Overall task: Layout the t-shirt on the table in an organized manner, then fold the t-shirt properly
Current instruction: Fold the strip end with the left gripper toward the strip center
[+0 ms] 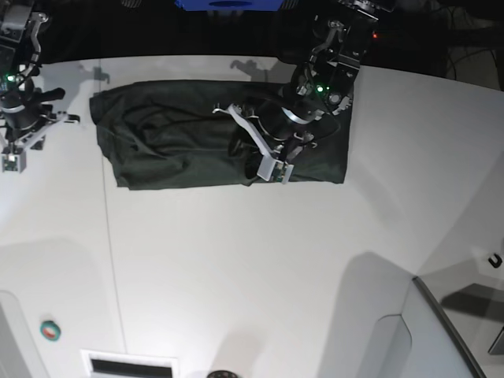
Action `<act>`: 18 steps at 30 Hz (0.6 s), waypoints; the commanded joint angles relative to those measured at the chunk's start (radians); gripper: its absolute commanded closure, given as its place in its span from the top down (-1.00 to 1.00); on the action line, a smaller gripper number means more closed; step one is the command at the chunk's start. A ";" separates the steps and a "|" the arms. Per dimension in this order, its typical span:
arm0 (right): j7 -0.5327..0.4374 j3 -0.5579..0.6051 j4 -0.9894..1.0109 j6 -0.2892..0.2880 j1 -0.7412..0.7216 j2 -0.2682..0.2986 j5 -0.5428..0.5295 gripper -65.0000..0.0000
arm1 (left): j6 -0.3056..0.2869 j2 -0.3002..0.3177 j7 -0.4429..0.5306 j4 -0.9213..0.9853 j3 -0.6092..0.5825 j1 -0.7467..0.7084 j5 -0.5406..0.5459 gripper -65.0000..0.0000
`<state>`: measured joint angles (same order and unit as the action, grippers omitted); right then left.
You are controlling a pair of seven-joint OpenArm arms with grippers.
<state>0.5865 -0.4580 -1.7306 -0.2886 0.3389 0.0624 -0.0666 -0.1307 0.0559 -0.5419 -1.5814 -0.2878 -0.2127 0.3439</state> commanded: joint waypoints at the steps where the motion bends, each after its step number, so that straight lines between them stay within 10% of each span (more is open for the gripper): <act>1: -0.020 -0.003 -0.016 -0.002 -0.005 0.007 -0.005 -1.00 | -0.008 -0.003 0.018 -0.007 0.000 0.005 0.008 -1.00; 14: -0.020 0.001 -0.016 -0.002 -0.017 0.006 -0.005 -1.00 | -0.008 0.000 0.010 0.014 -0.003 0.026 0.008 -1.00; 18: -0.020 0.001 -0.016 -0.002 -0.021 0.006 -0.005 -1.00 | -0.008 0.002 -0.123 0.008 0.000 0.040 0.008 -0.93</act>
<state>0.5865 -0.4541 -1.7306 -0.2886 0.3222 0.0601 -0.0700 -0.1310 0.0586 -0.6914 -1.5517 -0.2878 -0.1860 0.3435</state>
